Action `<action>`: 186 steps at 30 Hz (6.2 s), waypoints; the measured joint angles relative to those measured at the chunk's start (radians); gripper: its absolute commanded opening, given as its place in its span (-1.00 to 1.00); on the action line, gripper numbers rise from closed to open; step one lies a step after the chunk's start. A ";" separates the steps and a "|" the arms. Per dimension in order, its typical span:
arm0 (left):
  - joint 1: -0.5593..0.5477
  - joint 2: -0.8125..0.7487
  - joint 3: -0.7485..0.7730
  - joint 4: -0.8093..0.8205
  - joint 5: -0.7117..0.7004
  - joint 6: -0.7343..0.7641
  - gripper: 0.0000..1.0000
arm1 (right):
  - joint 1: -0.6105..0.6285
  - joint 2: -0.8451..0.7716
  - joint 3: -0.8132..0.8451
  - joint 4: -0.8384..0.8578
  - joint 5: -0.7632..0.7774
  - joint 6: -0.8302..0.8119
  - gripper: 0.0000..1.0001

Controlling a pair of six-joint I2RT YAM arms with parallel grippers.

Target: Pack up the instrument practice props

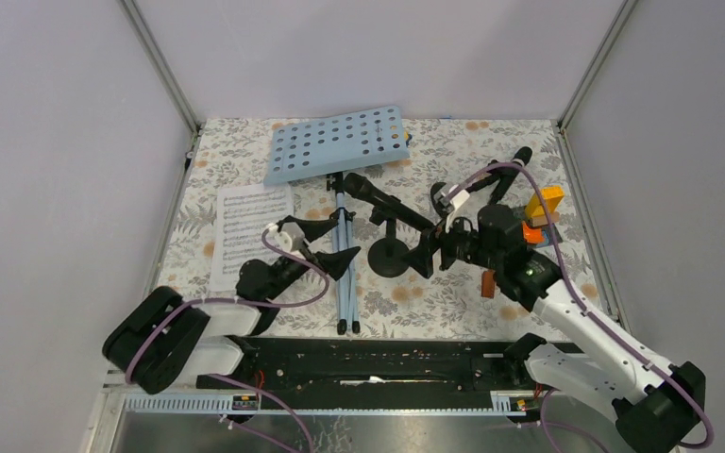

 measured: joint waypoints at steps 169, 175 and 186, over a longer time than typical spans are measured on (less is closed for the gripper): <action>-0.167 -0.270 0.129 -0.595 0.044 -0.070 -0.50 | 0.021 1.012 0.216 0.621 0.296 0.596 -0.58; -0.167 -0.313 0.122 -0.642 0.009 -0.071 -0.50 | 0.080 1.064 0.256 0.637 0.349 0.617 0.12; -0.167 -0.322 0.122 -0.655 0.003 -0.070 -0.35 | 0.081 1.000 0.200 0.654 0.368 0.546 0.34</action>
